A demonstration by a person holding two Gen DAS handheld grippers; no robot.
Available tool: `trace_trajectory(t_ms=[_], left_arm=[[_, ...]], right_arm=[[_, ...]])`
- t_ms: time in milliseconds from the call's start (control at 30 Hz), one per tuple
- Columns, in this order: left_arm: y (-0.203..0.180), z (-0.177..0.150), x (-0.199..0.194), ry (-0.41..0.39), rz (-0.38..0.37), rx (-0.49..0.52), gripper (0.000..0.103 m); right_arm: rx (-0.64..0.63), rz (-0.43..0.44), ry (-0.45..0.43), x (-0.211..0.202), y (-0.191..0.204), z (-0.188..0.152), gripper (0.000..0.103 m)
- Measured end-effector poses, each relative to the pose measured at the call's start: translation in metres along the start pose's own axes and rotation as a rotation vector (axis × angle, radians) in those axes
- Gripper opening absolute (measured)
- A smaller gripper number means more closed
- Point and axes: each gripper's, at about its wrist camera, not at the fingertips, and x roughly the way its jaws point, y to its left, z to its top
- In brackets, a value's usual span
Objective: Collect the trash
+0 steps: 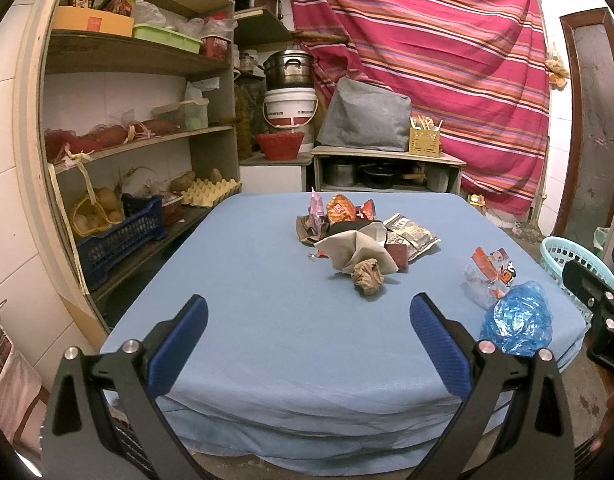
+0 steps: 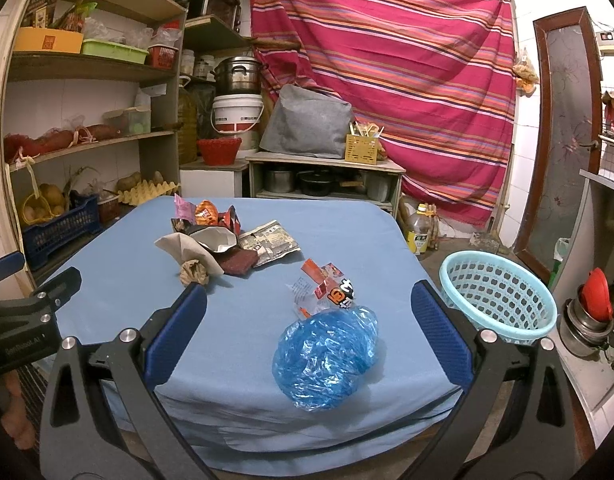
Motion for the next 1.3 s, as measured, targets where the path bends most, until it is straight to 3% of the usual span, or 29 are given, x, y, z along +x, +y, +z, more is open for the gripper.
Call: trace_trajectory(t_ms=[1300], left_arm=[[-0.0001, 0.0001, -0.0010, -0.001, 0.003, -0.003, 0.099]], right_arm=[[0.003, -0.004, 0.008, 0.0007, -0.0079, -0.0010, 0.099]])
